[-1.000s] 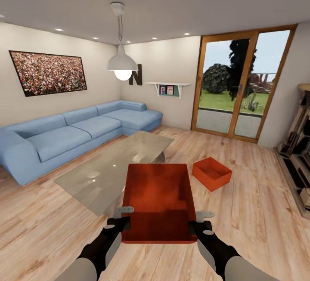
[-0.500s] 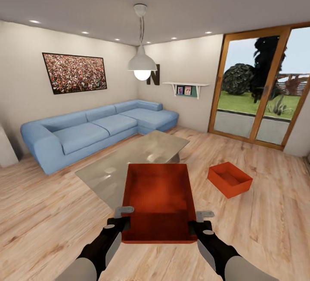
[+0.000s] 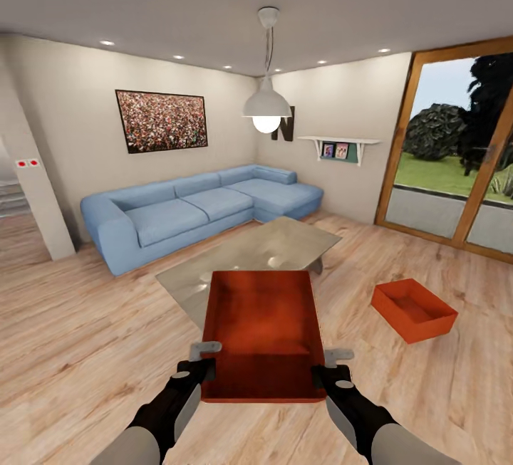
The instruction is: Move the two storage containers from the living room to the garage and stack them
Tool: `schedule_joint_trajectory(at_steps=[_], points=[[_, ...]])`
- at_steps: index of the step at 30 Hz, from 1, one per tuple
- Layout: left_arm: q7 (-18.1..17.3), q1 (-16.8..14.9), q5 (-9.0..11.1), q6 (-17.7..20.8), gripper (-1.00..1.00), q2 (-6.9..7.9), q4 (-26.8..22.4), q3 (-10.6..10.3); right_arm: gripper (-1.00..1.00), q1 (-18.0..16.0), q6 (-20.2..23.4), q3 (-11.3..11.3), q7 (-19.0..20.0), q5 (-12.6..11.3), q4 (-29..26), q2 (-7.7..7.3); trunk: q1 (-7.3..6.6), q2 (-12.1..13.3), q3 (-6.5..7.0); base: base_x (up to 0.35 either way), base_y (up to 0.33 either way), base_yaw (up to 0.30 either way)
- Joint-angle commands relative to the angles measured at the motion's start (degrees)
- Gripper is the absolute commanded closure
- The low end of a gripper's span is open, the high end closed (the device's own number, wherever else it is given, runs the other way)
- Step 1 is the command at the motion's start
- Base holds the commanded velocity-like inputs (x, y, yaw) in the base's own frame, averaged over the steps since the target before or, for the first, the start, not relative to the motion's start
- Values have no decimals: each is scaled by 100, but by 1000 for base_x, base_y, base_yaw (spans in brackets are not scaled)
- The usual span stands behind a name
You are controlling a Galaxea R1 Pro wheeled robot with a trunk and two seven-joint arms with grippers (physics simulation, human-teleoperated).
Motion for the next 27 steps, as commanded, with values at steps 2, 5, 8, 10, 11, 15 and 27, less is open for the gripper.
schedule_joint_trajectory(at_steps=[2, 5, 8, 10, 11, 15, 27], points=[[102, -3, -113, 40, 100, -1, -31, 134, 100, 1, 3, -38, 1, -101, -5, -1, 2, -5, -2, 0, 0, 269], [102, -3, -112, 39, 100, -2, -31, 134, 100, 1, 3, -38, 1, -101, -5, -1, 2, -5, -2, 0, 0, 269], [102, -3, -110, 41, 100, -4, -31, 134, 100, 2, 7, -38, 1, -103, -5, -1, 2, -5, -2, 0, 0, 269], [102, -3, -108, 40, 100, -7, -31, 134, 100, 1, 5, -38, 1, -107, -5, -1, 2, -5, -2, 0, 0, 269], [102, -3, -109, 40, 100, -8, -31, 134, 100, 1, 4, -38, 1, -108, -5, -3, 2, -5, -2, 0, 0, 269], [102, -3, -106, 39, 100, -7, -31, 134, 100, 4, 3, -38, 1, -112, -5, -5, 2, -5, -2, 0, 0, 269], [102, -3, -107, 35, 100, -8, -40, 134, 100, 2, 2, -38, 1, -119, -5, -4, 2, -5, -2, 0, 0, 269]])
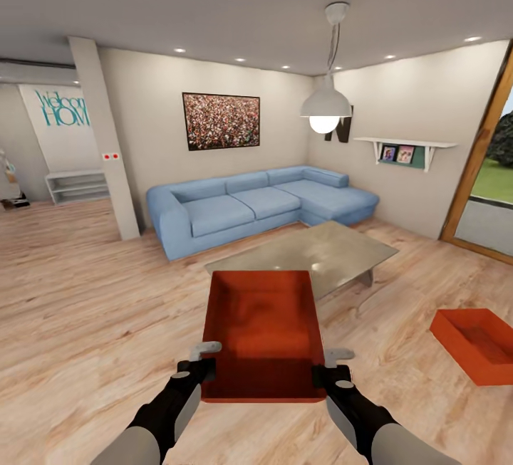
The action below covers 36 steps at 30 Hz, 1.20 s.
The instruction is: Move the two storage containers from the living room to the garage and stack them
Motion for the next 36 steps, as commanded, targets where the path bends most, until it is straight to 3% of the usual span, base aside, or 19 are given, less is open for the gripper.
schedule_joint_trajectory(at_steps=[1, 36], points=[[96, -4, -88, 41, 100, -2, -36, 122, 100, 2, 4, -41, 1, -116, -1, -2, 2, -5, -2, 0, 0, 269], [96, -4, -87, 39, 100, 33, -44, 122, 100, 2, 4, -41, 1, -108, -1, 0, 2, -5, -2, 0, 0, 269]])
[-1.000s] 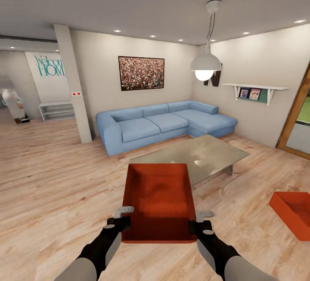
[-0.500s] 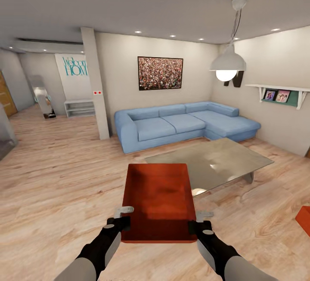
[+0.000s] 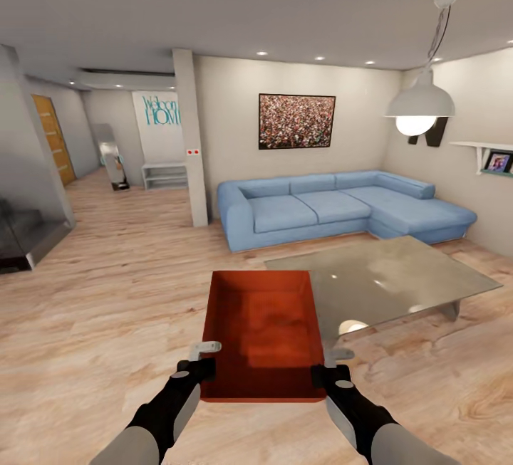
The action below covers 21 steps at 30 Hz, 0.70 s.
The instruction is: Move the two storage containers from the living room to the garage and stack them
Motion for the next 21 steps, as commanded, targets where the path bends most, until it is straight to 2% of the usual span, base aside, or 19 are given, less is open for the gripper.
schedule_joint_trajectory(at_steps=[1, 21], points=[[134, -4, -114, 30, 100, 4, -33, 169, 100, 0, 4, -26, -3, -125, 4, -6, 2, -5, -2, 0, 0, 269], [134, -4, -115, 30, 100, 4, -33, 169, 100, 0, 4, -26, -3, -125, 5, -8, 2, -5, -2, 0, 0, 269]])
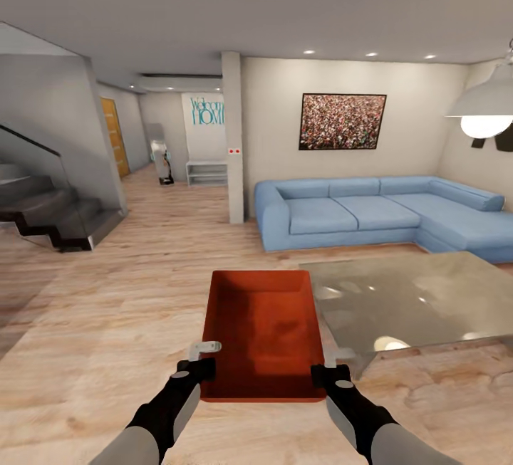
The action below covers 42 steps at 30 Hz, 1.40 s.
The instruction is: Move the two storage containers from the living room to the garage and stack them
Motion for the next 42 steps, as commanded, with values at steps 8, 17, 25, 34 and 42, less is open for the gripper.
schedule_joint_trajectory(at_steps=[8, 17, 25, 34, 42], points=[[134, -4, -114, 30, 100, 5, -41, 169, 100, 1, 4, -28, -4, -123, 3, -5, 2, -5, -2, 0, 0, 269], [197, -4, -114, 30, 100, 5, -42, 169, 100, 2, 4, -28, -4, -123, 3, -6, 2, -5, -2, 0, 0, 269], [393, -4, -97, 24, 100, 5, -42, 161, 100, 2, 4, -28, -4, -123, 3, -4, 2, -5, -2, 0, 0, 269], [397, -4, -96, 22, 100, 5, -34, 160, 100, 2, 4, -28, -4, -123, 3, -3, 2, -5, -2, 0, 0, 269], [397, -4, -92, 21, 100, 5, -33, 160, 100, 3, 4, -28, -4, -123, 3, -4, 2, -5, -2, 0, 0, 269]])
